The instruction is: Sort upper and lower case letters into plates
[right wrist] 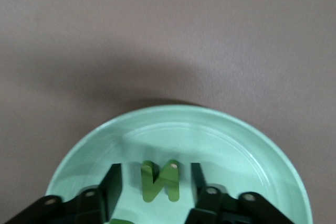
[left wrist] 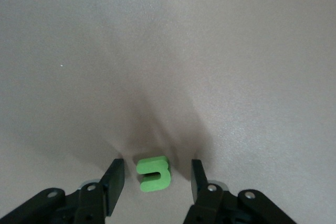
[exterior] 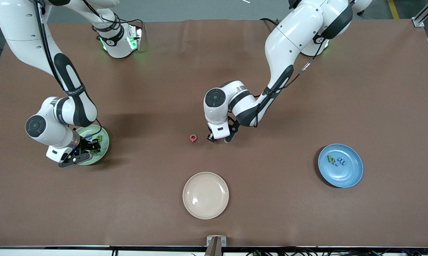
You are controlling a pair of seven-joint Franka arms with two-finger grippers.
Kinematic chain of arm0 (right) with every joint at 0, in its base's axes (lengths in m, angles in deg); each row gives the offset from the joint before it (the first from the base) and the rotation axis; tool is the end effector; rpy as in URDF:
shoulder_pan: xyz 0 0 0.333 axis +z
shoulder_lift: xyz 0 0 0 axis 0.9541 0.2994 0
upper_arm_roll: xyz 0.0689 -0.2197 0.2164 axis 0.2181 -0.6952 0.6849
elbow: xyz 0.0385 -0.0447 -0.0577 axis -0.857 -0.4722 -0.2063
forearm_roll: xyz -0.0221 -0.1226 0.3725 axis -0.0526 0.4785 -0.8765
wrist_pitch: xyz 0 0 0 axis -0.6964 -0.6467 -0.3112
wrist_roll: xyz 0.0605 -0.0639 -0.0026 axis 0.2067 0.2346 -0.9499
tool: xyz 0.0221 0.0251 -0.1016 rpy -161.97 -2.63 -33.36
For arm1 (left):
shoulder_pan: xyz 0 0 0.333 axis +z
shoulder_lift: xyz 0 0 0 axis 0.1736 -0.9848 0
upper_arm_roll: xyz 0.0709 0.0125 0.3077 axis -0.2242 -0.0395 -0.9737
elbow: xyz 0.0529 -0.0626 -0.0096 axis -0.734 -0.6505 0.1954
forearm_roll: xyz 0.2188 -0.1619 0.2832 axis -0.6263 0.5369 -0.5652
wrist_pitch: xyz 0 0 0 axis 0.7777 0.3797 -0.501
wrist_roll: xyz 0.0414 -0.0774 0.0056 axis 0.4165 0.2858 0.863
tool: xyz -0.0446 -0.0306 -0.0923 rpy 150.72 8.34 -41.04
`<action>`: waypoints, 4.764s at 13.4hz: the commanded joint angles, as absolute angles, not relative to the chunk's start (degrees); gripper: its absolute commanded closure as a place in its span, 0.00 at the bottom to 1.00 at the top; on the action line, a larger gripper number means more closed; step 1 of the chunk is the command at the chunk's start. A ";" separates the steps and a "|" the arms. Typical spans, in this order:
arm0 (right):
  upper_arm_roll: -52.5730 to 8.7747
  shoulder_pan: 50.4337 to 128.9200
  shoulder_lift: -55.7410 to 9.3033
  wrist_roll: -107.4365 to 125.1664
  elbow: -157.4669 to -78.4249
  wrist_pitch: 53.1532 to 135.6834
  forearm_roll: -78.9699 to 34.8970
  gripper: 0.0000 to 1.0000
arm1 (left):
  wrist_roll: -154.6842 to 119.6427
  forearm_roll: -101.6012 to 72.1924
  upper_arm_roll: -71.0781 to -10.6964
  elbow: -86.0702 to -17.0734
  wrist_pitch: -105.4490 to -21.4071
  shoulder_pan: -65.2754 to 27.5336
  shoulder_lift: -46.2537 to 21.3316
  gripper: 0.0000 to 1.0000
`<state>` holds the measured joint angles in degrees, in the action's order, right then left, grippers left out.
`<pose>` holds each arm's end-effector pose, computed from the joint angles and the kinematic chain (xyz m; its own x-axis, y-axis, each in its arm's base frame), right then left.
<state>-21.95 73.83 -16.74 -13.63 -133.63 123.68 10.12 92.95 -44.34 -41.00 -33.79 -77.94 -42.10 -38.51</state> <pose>0.6068 -0.0448 0.1953 0.9389 0.3440 0.0058 0.3440 -0.9390 0.0023 0.5023 -0.5228 0.1722 0.5045 0.8633 0.0154 0.8629 -0.5047 0.0262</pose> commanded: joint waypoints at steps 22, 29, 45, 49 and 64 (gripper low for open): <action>-20.76 113.18 -9.16 68.74 -116.49 113.62 6.37 0.01 | 52.17 -44.61 -41.02 -36.66 -66.95 -12.48 -29.82 1.00; -20.76 113.80 -5.38 68.83 -113.76 114.94 5.85 0.08 | 32.12 -44.97 -41.02 -38.61 -63.69 -0.78 -27.97 1.00; -20.84 114.33 -4.06 68.21 -113.76 115.91 5.14 0.59 | 13.24 -44.70 -39.00 -39.49 -63.60 3.80 -16.21 0.00; -20.84 114.33 -4.06 68.21 -113.85 116.08 5.23 0.84 | 2.32 -42.95 -38.91 -39.40 -59.65 3.98 -8.48 0.00; -34.63 101.87 -30.33 16.34 -141.35 113.01 6.20 0.88 | -18.52 -27.49 -52.22 -36.32 -30.48 -7.23 12.45 0.00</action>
<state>-33.33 105.30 -26.34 26.09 -135.75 111.03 5.99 -16.62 -29.98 -45.28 -34.57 -33.50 -1.09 9.89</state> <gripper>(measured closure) 0.634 0.000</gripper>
